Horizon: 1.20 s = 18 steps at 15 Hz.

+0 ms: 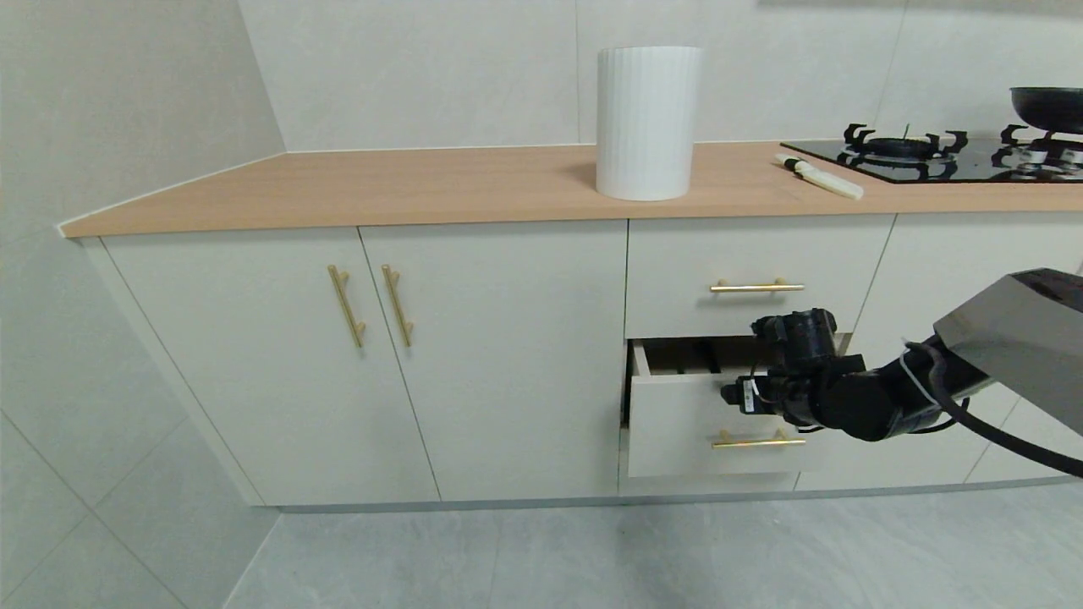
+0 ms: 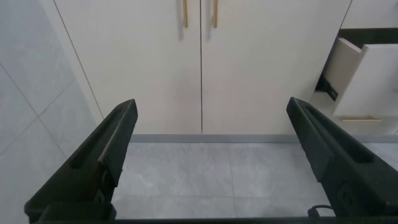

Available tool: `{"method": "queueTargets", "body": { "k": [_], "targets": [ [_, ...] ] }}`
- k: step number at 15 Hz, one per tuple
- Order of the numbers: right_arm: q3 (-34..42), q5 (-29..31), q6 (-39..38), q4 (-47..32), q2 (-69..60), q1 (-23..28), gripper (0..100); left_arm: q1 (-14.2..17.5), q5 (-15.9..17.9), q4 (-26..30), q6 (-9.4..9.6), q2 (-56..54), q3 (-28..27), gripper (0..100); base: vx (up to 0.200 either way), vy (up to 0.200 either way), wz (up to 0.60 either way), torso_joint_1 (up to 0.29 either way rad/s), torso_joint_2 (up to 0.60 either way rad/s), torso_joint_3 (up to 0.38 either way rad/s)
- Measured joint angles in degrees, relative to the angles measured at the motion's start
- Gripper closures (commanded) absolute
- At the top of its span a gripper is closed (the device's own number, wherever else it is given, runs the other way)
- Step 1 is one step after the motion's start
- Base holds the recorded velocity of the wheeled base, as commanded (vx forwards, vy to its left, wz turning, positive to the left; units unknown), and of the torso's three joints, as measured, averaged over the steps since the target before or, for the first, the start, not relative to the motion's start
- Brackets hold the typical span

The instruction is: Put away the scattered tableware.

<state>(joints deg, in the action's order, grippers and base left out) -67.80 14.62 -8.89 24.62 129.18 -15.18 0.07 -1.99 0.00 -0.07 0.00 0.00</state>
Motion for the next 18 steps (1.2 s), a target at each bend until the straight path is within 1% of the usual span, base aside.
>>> {"method": "queueTargets", "body": {
  "k": [9,10,13,18],
  "targets": [
    [-8.7,0.1,-0.5,0.1,6.3,3.8,0,0.0,0.0,0.0,0.0,0.0,0.0,0,0.0,0.0,0.0,0.0,0.0,0.0],
    [-9.3,0.0,-0.5,1.5,7.0,4.1,0,0.0,0.0,0.0,0.0,0.0,0.0,0,0.0,0.0,0.0,0.0,0.0,0.0],
    [-10.7,0.0,-0.4,9.3,9.8,5.5,0,0.0,0.0,0.0,0.0,0.0,0.0,0,0.0,0.0,0.0,0.0,0.0,0.0],
    [-13.2,0.3,-0.4,9.8,13.0,6.3,0,0.0,0.0,0.0,0.0,0.0,0.0,0,0.0,0.0,0.0,0.0,0.0,0.0]
  ]
}}
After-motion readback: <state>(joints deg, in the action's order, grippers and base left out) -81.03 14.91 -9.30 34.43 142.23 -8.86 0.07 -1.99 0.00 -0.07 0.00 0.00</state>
